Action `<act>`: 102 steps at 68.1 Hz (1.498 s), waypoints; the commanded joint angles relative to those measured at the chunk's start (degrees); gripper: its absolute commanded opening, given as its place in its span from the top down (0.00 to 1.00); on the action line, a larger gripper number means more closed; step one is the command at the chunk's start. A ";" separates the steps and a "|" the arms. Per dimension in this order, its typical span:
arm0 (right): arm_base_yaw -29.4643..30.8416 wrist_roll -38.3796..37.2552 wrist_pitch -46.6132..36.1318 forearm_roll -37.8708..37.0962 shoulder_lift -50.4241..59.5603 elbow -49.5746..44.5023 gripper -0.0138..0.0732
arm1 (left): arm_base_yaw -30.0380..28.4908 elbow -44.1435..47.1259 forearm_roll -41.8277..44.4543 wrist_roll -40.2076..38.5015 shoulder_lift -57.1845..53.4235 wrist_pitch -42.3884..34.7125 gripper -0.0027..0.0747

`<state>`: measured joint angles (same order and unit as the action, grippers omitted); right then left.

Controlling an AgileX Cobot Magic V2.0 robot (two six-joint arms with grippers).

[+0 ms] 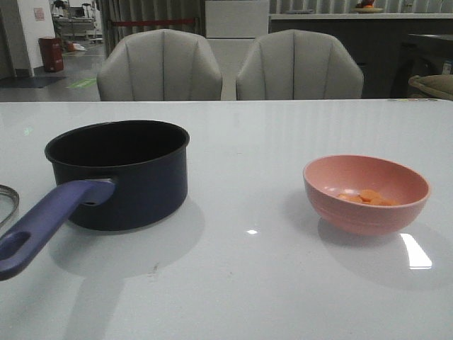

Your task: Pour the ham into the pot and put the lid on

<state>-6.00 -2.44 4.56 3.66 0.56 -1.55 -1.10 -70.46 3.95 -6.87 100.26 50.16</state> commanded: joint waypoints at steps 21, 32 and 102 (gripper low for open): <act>0.21 0.29 -4.56 -0.71 1.17 0.31 0.66 | 7.18 2.53 0.13 0.30 -20.34 -3.88 0.28; 0.21 0.29 -4.56 -0.71 1.17 0.31 0.66 | 8.77 9.66 -1.58 0.30 -32.18 -11.71 0.28; 0.21 0.34 -5.09 -0.71 1.18 0.31 0.66 | 23.77 50.37 -6.00 0.30 -89.23 -35.22 0.28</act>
<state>-6.00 -2.44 4.56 3.66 0.56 -1.55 22.18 -18.93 -1.65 -6.52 12.08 18.80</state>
